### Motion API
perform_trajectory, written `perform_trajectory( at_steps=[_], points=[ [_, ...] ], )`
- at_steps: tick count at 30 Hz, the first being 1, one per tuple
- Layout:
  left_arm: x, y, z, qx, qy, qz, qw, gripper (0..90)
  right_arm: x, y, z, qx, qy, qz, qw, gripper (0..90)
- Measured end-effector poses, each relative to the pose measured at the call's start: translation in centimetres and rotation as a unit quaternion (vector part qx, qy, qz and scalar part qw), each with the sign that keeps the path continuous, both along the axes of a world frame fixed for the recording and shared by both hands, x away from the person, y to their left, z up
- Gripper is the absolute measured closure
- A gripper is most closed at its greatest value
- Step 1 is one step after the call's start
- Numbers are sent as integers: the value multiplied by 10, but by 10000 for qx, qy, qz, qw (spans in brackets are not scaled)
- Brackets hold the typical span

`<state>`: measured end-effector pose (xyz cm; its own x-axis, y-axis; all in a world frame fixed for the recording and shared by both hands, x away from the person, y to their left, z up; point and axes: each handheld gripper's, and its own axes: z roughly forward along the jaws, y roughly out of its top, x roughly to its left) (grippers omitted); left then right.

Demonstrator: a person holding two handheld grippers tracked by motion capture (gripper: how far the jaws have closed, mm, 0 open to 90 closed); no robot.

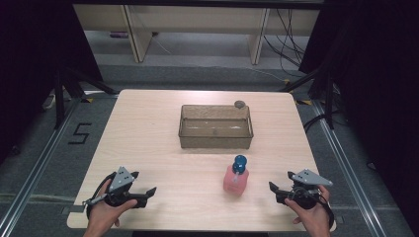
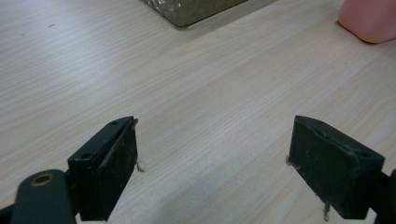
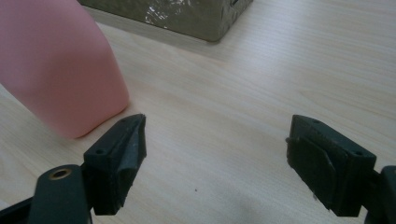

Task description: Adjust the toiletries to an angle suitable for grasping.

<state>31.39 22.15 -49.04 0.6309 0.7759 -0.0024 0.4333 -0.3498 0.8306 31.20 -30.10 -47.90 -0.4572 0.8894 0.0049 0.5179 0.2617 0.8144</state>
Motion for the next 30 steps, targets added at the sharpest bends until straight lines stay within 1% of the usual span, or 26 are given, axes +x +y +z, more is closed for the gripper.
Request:
perform_trajectory(
  at_steps=[1, 2, 4, 5, 6, 7, 10, 11, 12, 13, 14, 15, 16, 17, 18, 20, 21, 22, 23, 24, 25, 26, 27, 28, 29, 30],
  points=[
    [0, 1, 1, 104, -3, -54, 9999, 150, 0, -2, 1, -34, -55, 55, 10000, 210],
    [0, 1, 1, 114, 24, -44, 9999, 150, 0, -1, 1, 20, -35, 34, 10000, 210],
    [0, 1, 1, 102, 26, -42, 9999, 150, 0, -1, 1, 8, -71, 38, 10000, 211],
    [0, 1, 1, 116, 9, -65, 9999, 150, 0, -2, 2, -29, -128, 15, 9999, 214],
    [0, 0, 0, 92, 14, -24, 10000, 150, -1, -1, 3, 41, -125, 6, 9999, 223],
    [0, 1, 0, 128, 23, -46, 9999, 150, -1, -2, 3, 52, -157, -1, 9999, 223],
    [0, 1, 1, 121, 18, -46, 9999, 150, -1, -2, 4, 41, -213, 8, 9998, 228],
    [0, 1, 0, 118, 15, -45, 9999, 150, -1, -2, 4, 98, -175, 21, 9998, 233],
    [0, 1, 0, 126, 23, -49, 9999, 150, -2, 0, 4, 191, -181, 58, 9996, 279],
    [0, 1, 0, 126, 23, -49, 9999, 150, -2, 0, 4, 191, -181, 58, 9996, 279],
    [0, 1, 0, 125, 20, -47, 9999, 150, -2, 0, 5, 91, -276, 169, 9994, 279],
    [0, 1, 0, 118, 14, -52, 9999, 150, -3, 1, 6, 72, -282, 165, 9994, 279],
    [0, 1, 0, 118, 14, -52, 9999, 150, -4, 4, 6, 216, -236, 136, 9994, 278],
    [0, 1, 1, 126, 17, -45, 9999, 150, -4, 4, 6, 216, -236, 136, 9994, 278],
    [0, 1, 1, 123, 13, -48, 9999, 150, -3, 4, 7, 186, -307, 247, 9990, 275],
    [0, 1, 1, 128, 9, -49, 9999, 150, -3, 6, 8, 166, -355, 262, 9989, 274],
    [0, 1, 1, 118, 8, -66, 9999, 150, -4, 7, 8, 227, -285, 301, 9989, 274],
    [0, 0, 0, 54, 21, -10, 10000, 150, -5, 8, 9, 294, -233, 300, 9988, 274],
    [0, 0, 0, 54, 21, -10, 10000, 150, -5, 8, 9, 294, -233, 300, 9988, 274],
    [0, 1, 1, 99, 12, -18, 9999, 150, -5, 8, 10, 249, -282, 301, 9988, 272],
    [0, 1, 1, 94, 15, -22, 10000, 150, -6, 9, 10, 275, -333, 252, 9988, 271],
    [0, 1, 1, 85, 6, -39, 10000, 150, -6, 10, 10, 302, -289, 244, 9988, 270],
    [0, 1, 1, 82, 12, -31, 10000, 150, -6, 10, 11, 258, -364, 282, 9986, 269],
    [0, -2, 0, -61, -10, 11, 10000, 150, -6, 10, 11, 279, -350, 288, 9986, 269],
    [0, -2, 0, -61, -10, 11, 10000, 150, -6, 11, 11, 309, -329, 311, 9985, 269],
    [0, -2, 0, -55, -9, 10, 10000, 150, -8, 12, 12, 356, -259, 212, 9988, 269]
  ],
)
